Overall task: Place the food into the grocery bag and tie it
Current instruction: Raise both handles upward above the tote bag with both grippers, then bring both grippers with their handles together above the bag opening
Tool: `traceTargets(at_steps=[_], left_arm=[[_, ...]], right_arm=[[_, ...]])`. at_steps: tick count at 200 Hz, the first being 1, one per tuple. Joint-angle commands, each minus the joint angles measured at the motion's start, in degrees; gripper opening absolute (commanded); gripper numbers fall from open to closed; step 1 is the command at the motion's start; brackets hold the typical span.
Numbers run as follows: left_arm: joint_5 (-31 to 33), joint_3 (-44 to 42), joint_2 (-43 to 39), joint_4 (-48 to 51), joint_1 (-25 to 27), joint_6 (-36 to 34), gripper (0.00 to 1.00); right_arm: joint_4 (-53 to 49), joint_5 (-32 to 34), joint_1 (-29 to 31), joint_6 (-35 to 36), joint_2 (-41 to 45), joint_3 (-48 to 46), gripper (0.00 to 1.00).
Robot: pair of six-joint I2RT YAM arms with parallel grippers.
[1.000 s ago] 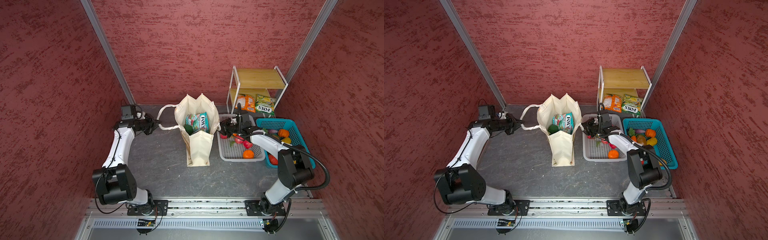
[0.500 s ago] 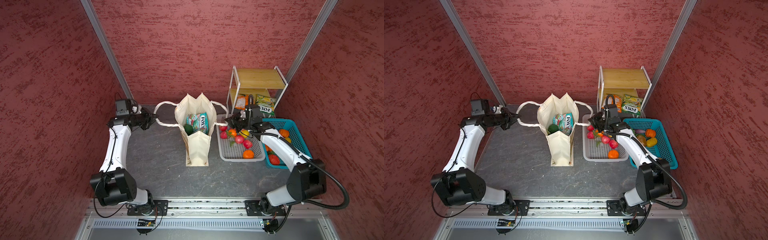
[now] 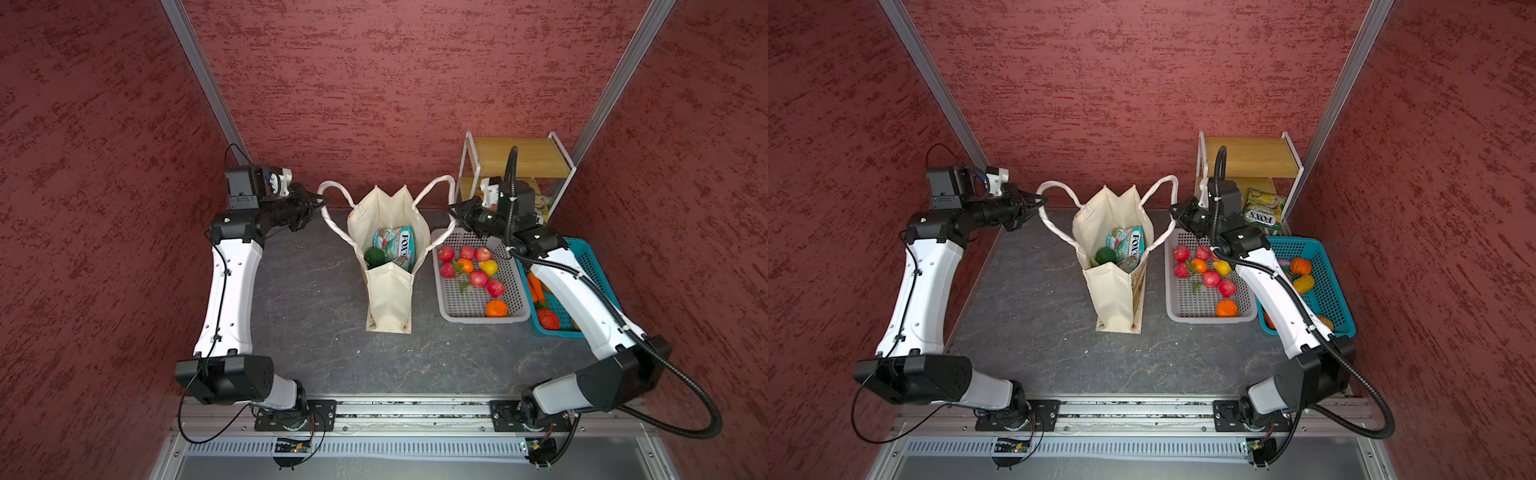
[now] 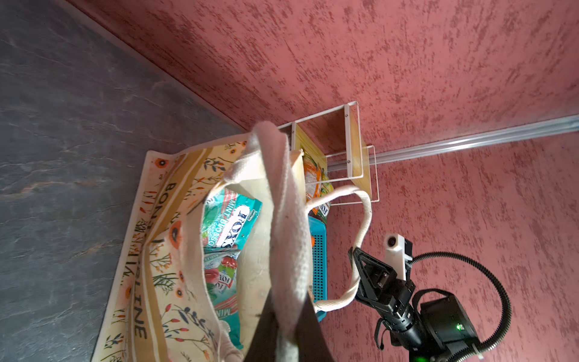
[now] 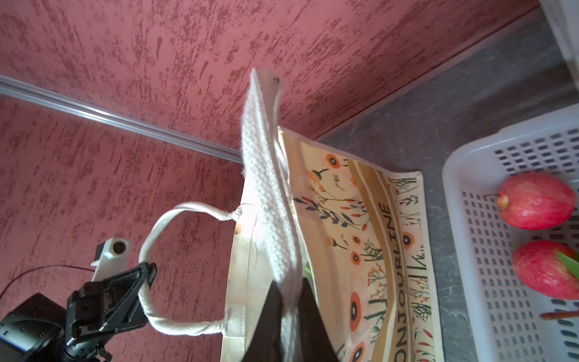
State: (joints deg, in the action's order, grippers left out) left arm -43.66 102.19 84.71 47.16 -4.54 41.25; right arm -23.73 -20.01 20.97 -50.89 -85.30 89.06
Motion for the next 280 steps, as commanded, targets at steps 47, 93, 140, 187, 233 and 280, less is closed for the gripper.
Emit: traceTargets(at_steps=[47,93,140,187,233,280], left_arm=[[-1.7,3.7,2.4,-1.0,4.0,-1.8,0.0],[-1.7,3.9,2.8,-1.8,5.6,-1.7,0.0],[-2.2,4.5,3.0,-3.2,7.4,-1.8,0.01],[-2.4,6.6,4.0,-2.7,9.9,-3.0,0.04],[-1.6,6.6,3.9,-2.2,12.1,-3.8,0.05],[-1.3,6.1,4.0,-2.6,13.1,-3.5,0.05]], right_arm=[[-1.2,0.1,6.6,11.2,-3.9,7.6,0.0],[-1.4,0.2,10.0,15.0,-6.6,10.6,0.0],[-0.6,-1.1,12.9,17.7,-11.4,14.4,0.0],[-3.7,-3.0,16.8,21.8,-20.4,23.7,0.0],[-5.4,-5.2,18.1,24.1,-25.5,30.7,0.0],[-4.5,-9.3,18.5,24.9,-27.4,32.2,0.0]])
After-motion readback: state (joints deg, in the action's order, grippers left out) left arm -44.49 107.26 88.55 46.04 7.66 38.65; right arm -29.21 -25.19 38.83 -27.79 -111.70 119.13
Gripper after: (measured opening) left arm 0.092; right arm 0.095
